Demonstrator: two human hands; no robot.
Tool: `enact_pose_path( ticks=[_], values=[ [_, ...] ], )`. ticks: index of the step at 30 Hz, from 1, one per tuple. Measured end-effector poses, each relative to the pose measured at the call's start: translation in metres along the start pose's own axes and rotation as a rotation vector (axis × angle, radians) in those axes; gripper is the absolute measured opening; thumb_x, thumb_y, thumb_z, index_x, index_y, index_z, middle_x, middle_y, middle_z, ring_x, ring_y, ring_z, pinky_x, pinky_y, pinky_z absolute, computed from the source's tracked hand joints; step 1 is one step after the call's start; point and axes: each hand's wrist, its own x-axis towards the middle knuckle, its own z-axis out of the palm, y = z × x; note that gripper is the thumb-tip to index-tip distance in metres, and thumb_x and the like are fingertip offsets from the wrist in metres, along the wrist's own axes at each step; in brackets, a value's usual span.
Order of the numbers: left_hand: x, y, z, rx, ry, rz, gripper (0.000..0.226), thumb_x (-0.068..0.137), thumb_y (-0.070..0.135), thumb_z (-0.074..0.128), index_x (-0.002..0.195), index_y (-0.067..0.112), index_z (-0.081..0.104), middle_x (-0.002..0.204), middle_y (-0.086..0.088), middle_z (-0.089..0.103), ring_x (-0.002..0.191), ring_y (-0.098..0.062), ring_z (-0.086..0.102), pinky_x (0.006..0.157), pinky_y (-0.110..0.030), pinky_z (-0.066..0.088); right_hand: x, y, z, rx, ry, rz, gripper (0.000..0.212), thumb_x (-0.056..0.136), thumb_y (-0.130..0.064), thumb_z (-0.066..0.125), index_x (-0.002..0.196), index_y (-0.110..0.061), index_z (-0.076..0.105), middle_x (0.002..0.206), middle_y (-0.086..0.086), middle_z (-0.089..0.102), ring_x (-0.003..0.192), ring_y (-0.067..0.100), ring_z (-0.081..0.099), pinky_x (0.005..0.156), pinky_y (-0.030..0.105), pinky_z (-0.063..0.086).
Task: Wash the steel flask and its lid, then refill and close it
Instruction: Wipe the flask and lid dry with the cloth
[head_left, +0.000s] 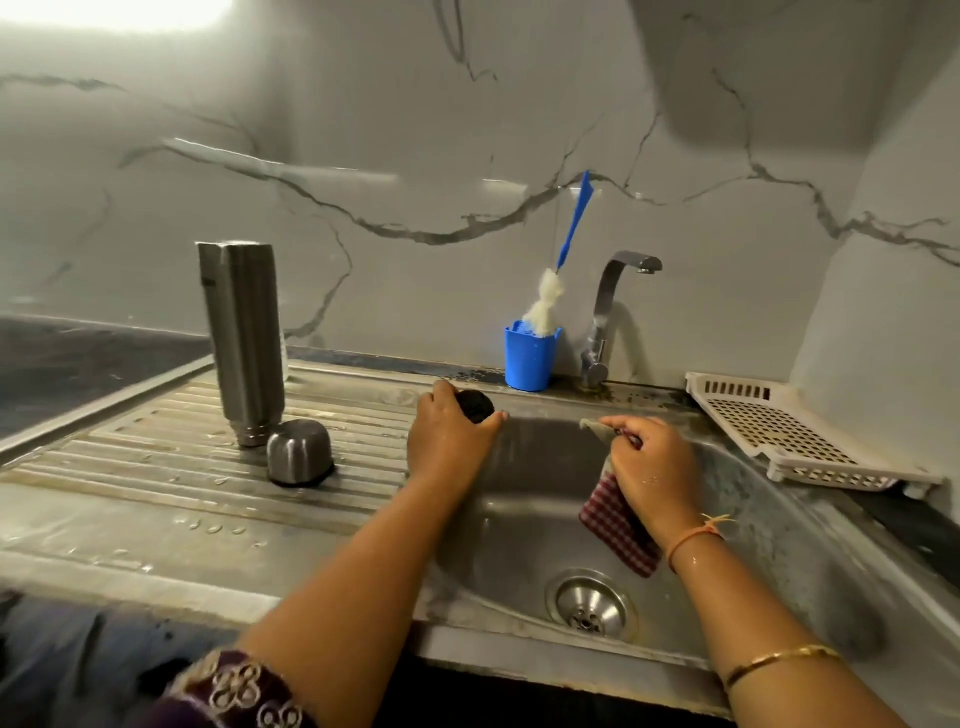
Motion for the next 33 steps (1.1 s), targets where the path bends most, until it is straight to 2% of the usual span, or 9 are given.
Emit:
enact_pose_path(
  ticks=[6,11,14,16,22,26,29,31,33],
  values=[
    [0.048,-0.024,-0.038,0.234,0.019,-0.032,0.055,0.087,0.035,0.067,0.124,0.007,0.038,0.12,-0.016,0.059,0.11,-0.035,0.056,0.085,-0.041,0.046,0.0,-0.004,0.008,0.009,-0.04,-0.067,0.03,0.089,-0.001,0.048,0.106,-0.011,0.071,0.109,0.006,0.063,0.092,0.012,0.052,0.081,0.024,0.041],
    [0.066,-0.04,-0.042,0.52,-0.024,0.019,0.055,0.091,0.045,0.057,0.126,0.009,0.037,0.119,-0.014,0.061,0.108,-0.034,0.058,0.077,-0.038,0.043,-0.001,-0.006,0.011,0.016,-0.089,-0.123,0.029,0.09,-0.002,0.049,0.108,-0.011,0.07,0.107,0.002,0.061,0.094,0.012,0.053,0.084,0.022,0.042],
    [0.068,-0.051,-0.041,0.792,-0.063,0.056,0.06,0.091,0.054,0.05,0.13,0.011,0.038,0.125,-0.013,0.058,0.12,-0.031,0.05,0.093,-0.041,0.038,-0.001,-0.006,0.012,0.01,-0.1,-0.118,0.029,0.091,-0.003,0.049,0.11,-0.011,0.069,0.108,0.002,0.06,0.095,0.011,0.052,0.086,0.022,0.042],
    [0.069,-0.059,-0.04,0.857,-0.087,0.046,0.059,0.092,0.056,0.045,0.13,0.012,0.039,0.128,-0.012,0.056,0.125,-0.031,0.044,0.101,-0.044,0.031,0.0,-0.006,0.012,0.012,-0.101,-0.118,0.029,0.091,-0.003,0.048,0.11,-0.011,0.069,0.109,0.002,0.061,0.096,0.011,0.052,0.086,0.021,0.042],
    [0.072,-0.069,-0.039,0.904,-0.052,0.026,0.055,0.094,0.055,0.04,0.128,0.012,0.043,0.132,-0.012,0.054,0.134,-0.032,0.034,0.112,-0.057,0.014,-0.001,-0.008,0.011,0.017,-0.114,-0.116,0.03,0.091,-0.003,0.048,0.111,-0.011,0.069,0.111,0.003,0.061,0.099,0.014,0.055,0.087,0.02,0.041],
    [0.072,-0.065,-0.042,0.98,-0.053,0.045,0.068,0.09,0.062,0.041,0.139,0.014,0.037,0.146,-0.013,0.04,0.144,-0.033,0.014,0.112,-0.06,0.004,0.0,-0.007,0.011,0.032,-0.123,-0.102,0.031,0.09,-0.002,0.048,0.109,-0.011,0.07,0.11,0.003,0.061,0.101,0.016,0.056,0.088,0.021,0.042],
    [0.068,-0.055,-0.041,0.932,-0.007,0.112,0.069,0.09,0.062,0.041,0.141,0.015,0.036,0.151,-0.013,0.032,0.146,-0.033,0.006,0.114,-0.056,0.003,0.0,-0.006,0.012,0.047,-0.124,-0.088,0.031,0.09,-0.002,0.048,0.11,-0.012,0.069,0.109,0.002,0.061,0.1,0.014,0.055,0.087,0.018,0.042],
    [0.056,-0.038,-0.034,0.656,0.135,0.273,0.047,0.092,0.047,0.05,0.128,0.018,0.05,0.143,-0.011,0.044,0.143,-0.03,0.018,0.114,-0.049,0.011,0.002,-0.005,0.012,0.099,-0.106,-0.038,0.03,0.092,-0.002,0.047,0.111,-0.011,0.068,0.106,-0.001,0.06,0.097,0.011,0.054,0.081,0.011,0.041],
    [0.033,-0.009,-0.018,0.242,0.225,0.36,0.024,0.09,0.03,0.057,0.111,0.019,0.062,0.126,-0.008,0.056,0.13,-0.028,0.036,0.107,-0.041,0.026,0.005,-0.004,0.01,0.215,-0.058,0.098,0.03,0.093,-0.004,0.046,0.113,-0.012,0.067,0.102,-0.003,0.06,0.095,0.01,0.054,0.071,0.007,0.039]
  ],
)
